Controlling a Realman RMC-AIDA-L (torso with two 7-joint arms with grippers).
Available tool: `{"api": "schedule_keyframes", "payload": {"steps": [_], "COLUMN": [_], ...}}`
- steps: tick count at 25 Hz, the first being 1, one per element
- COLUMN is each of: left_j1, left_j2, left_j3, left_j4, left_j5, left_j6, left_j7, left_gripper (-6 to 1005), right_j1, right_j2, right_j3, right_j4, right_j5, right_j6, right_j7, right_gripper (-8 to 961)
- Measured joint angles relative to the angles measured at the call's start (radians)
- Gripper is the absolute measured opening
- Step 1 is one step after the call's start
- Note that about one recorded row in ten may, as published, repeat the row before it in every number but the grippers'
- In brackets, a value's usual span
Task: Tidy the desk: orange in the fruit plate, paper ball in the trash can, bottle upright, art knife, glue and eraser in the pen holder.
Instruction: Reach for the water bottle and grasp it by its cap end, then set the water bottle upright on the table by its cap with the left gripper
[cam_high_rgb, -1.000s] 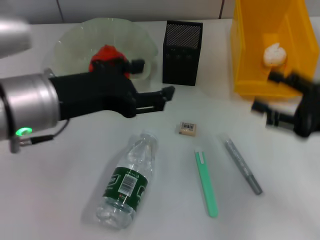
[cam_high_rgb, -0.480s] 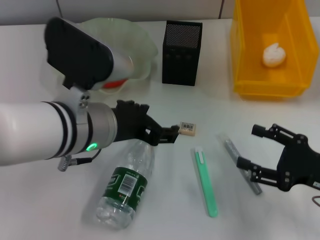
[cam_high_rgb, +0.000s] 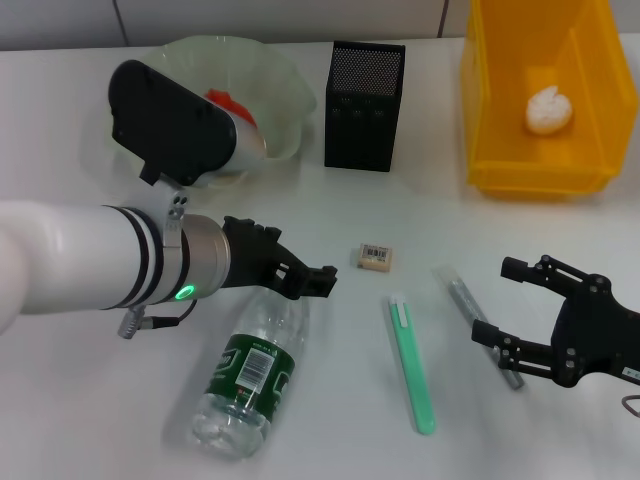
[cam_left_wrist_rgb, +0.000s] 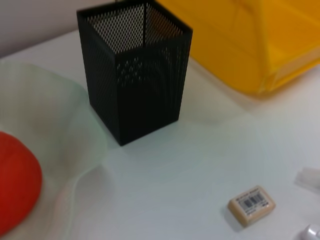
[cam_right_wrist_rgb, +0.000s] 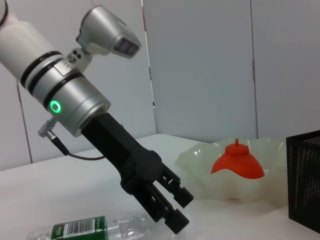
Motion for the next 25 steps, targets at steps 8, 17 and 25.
{"api": "schedule_keyframes", "payload": {"steps": [8, 17, 25], "left_j1": [-0.048, -0.086, -0.115], "left_j2": [0.0, 0.0, 0.0], "left_j3": [0.001, 0.005, 0.018], "left_j4": [-0.077, -0.11, -0.099], "left_j5": [-0.021, -0.014, 0.029], "left_j6": [0.0, 0.036, 0.092], "left_j7": [0.0, 0.0, 0.001], "left_gripper": [835, 669, 489], "right_j1": [0.0, 0.001, -0.01], "right_j2": [0.0, 0.0, 0.0], "right_j3": [0.0, 0.0, 0.003], "right_j4": [-0.006, -0.021, -0.054], "right_j5": [-0.001, -0.001, -0.001], "right_j6": [0.001, 0.003, -0.002], "right_j7": [0.027, 0.056, 0.103], "right_gripper": [834, 833, 834]}}
